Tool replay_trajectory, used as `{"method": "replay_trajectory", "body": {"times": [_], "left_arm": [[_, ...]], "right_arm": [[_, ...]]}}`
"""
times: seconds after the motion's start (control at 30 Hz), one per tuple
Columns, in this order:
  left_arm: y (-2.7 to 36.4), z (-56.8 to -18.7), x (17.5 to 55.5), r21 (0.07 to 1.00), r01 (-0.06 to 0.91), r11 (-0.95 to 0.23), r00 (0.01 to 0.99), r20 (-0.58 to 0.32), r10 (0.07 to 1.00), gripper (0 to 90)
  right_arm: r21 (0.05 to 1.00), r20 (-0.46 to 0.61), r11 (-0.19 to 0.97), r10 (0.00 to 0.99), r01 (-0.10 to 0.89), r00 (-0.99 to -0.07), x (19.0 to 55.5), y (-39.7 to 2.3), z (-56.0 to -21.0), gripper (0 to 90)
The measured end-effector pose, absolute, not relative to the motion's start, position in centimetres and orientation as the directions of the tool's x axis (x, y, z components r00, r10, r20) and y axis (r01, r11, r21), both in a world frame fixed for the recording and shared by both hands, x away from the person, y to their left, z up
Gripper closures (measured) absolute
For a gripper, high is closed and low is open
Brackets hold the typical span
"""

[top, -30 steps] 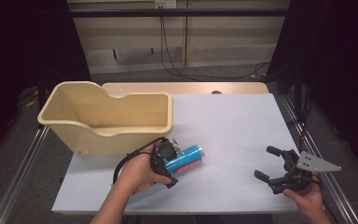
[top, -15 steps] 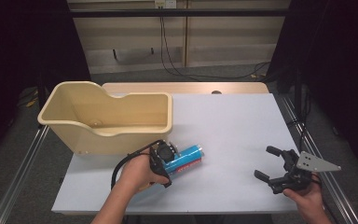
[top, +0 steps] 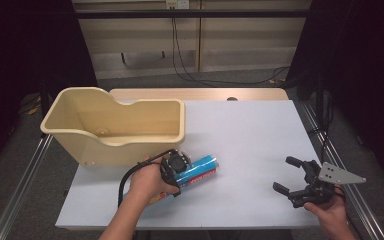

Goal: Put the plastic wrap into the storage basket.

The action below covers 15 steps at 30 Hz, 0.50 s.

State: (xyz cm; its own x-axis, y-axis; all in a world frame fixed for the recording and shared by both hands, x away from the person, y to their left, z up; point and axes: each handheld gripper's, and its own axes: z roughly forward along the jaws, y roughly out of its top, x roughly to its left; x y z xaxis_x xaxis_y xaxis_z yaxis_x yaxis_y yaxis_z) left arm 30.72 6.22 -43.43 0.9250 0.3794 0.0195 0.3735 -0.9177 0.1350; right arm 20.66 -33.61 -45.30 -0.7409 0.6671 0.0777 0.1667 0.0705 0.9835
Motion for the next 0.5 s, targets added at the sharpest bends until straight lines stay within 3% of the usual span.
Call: {"method": "replay_trajectory", "body": {"times": [0.5], "left_arm": [[6.34,-44.22,30.87,0.144,0.377,-0.915,0.922,0.038,0.386,31.4]], "right_arm": [[0.983,0.077,0.074,0.663,0.167,-0.745,20.66,-33.54,-45.3,0.0]]}}
